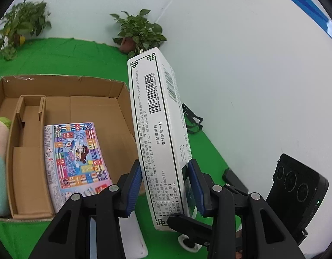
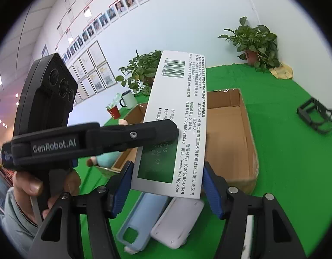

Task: Organize objects
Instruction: 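Lift the white box and carry it over the large cardboard box, then lower the white box beside the board-game box and open the right gripper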

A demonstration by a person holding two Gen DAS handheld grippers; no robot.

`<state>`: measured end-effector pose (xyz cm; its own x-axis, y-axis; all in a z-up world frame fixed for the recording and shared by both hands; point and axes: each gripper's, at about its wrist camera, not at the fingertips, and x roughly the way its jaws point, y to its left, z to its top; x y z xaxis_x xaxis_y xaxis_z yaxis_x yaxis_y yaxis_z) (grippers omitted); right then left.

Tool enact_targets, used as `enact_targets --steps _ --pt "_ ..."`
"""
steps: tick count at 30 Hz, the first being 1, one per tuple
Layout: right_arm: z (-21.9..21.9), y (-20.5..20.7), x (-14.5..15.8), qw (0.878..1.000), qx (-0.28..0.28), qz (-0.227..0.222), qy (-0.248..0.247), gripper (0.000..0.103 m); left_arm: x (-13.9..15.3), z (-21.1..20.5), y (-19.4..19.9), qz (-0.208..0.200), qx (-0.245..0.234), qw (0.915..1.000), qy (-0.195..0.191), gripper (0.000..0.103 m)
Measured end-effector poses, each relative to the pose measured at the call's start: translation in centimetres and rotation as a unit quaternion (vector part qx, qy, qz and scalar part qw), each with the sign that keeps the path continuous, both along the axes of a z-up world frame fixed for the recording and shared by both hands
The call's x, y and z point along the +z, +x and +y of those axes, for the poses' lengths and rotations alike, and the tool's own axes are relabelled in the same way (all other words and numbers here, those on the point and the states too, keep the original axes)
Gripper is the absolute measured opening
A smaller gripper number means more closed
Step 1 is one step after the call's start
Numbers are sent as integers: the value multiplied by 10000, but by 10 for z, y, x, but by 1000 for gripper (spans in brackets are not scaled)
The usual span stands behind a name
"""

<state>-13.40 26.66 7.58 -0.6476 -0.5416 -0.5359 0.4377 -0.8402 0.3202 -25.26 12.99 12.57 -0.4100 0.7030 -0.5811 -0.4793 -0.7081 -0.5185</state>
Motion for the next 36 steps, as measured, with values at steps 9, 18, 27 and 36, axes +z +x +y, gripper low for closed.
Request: enact_targets --steps 9,18,27,36 --pt "3 -67 -21 9968 174 -780 74 62 -43 14 -74 -820 183 9965 -37 40" --pt "6 -100 -65 9868 288 -1572 266 62 -108 22 -107 -1503 280 9882 -69 40" --pt "-1 -111 -78 9806 194 -1846 626 62 -135 20 -110 -1896 326 9813 95 42" --pt "-16 -118 -83 9750 -37 -1877 1190 62 -127 4 -106 -1824 536 9814 -269 59"
